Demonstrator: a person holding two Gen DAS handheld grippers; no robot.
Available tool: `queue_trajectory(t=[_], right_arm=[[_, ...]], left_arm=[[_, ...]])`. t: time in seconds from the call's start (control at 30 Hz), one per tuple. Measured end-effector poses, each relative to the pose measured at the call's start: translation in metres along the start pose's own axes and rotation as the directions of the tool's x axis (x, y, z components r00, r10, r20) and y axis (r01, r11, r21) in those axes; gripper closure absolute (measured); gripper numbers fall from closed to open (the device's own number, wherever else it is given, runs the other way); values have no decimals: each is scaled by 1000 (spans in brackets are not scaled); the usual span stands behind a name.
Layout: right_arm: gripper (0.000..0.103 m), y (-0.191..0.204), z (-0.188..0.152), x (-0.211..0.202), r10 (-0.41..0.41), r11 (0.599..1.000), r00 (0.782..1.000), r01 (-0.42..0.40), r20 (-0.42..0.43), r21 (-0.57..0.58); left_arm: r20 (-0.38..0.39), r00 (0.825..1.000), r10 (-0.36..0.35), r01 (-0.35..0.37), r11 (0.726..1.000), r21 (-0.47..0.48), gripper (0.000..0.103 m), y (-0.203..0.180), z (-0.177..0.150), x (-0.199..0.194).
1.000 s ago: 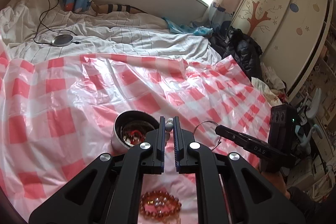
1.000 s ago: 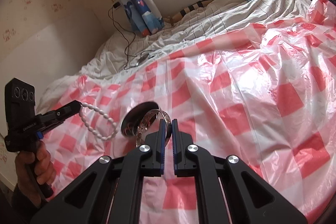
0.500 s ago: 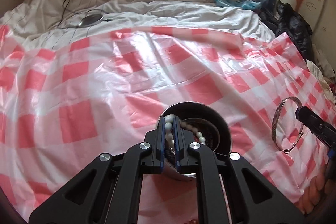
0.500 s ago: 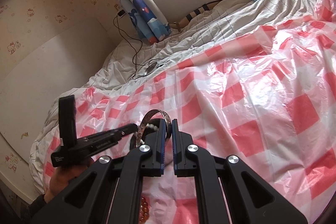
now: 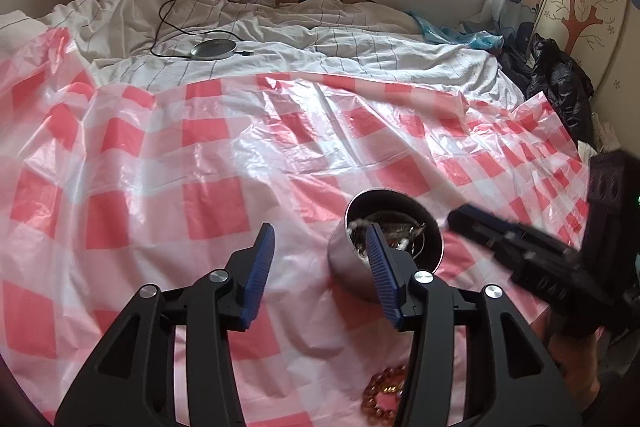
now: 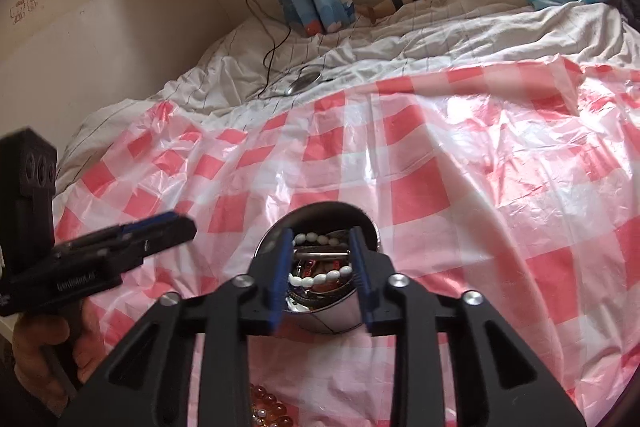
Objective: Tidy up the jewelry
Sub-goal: 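Carry both bracelets over the silver tin and open both tools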
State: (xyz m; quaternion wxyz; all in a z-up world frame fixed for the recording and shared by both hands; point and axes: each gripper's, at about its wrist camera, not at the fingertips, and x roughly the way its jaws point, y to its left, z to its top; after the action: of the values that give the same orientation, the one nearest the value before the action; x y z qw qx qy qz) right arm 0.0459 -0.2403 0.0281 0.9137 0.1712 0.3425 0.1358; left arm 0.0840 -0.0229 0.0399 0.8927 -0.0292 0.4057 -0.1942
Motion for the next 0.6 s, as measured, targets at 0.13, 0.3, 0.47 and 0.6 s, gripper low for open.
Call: queue_trajectory(t=[0.13,0.3,0.47,0.6], right_arm=[[50,-10,-1,-26,-5,999,999,3,47,43],[48,-23,-17,-50,2,994,1000,-4,13,109],[37,-18,-50,-70,0,993,999,5,-42,117],[36,1,-82,-73,-32,998,993,37,-113,44]], left_arm=[[-21,1000,13,-12,999,39,49,-5,-16,-5],[-59,998,37,-31,994,108,44,-15,-46,-14],[-97,994,44,-29,988,152,42,-19,-72,-20],[-110,993,44,-28,990,140,42,-15,-89,-26]])
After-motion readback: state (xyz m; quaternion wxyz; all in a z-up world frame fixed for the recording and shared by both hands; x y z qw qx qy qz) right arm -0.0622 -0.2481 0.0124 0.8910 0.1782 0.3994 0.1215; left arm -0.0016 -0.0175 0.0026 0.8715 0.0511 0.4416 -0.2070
